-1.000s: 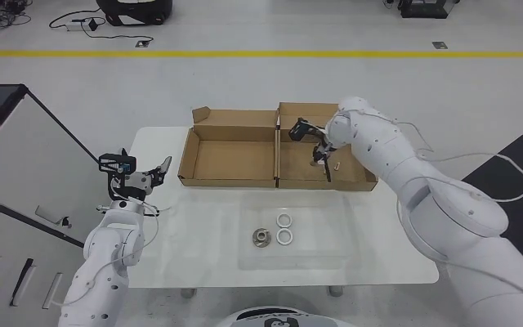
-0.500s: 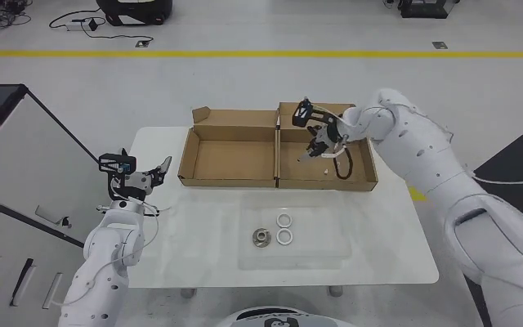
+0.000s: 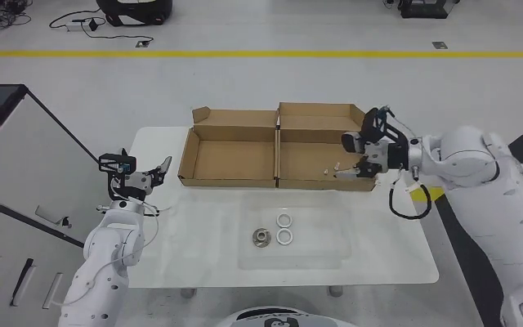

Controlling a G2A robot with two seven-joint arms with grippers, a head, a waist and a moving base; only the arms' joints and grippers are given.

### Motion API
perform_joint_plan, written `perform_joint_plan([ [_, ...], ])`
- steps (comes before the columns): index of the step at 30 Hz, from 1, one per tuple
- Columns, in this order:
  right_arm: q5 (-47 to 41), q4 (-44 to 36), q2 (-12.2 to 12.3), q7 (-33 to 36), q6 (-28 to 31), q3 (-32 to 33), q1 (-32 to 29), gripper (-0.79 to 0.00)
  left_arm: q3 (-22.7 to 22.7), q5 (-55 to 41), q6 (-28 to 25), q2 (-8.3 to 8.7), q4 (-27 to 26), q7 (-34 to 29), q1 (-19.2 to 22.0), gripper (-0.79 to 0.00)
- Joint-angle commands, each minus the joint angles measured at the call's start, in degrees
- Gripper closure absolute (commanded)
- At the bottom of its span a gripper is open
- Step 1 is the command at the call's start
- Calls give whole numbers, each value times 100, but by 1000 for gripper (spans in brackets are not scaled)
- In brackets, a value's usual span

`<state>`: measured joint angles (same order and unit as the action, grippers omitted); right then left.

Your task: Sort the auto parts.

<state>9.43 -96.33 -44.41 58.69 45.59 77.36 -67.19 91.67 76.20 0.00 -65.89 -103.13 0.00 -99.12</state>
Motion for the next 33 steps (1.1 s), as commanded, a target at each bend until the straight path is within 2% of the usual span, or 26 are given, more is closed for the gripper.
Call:
perform_joint_plan([
  [1,-224,-31,154,-186,186,473,-453,-785,0,0,0,0,0,0,0,-785],
  [7,-748,-107,481,-827,827,1455,-1471,-785,0,0,0,0,0,0,0,-785],
  [12,-962,-223,693,-1241,1241,1935,-2082,-785,0,0,0,0,0,0,0,-785],
  [33,-1067,-248,713,-1241,1241,1976,-2135,-785,0,0,0,0,0,0,0,-785],
])
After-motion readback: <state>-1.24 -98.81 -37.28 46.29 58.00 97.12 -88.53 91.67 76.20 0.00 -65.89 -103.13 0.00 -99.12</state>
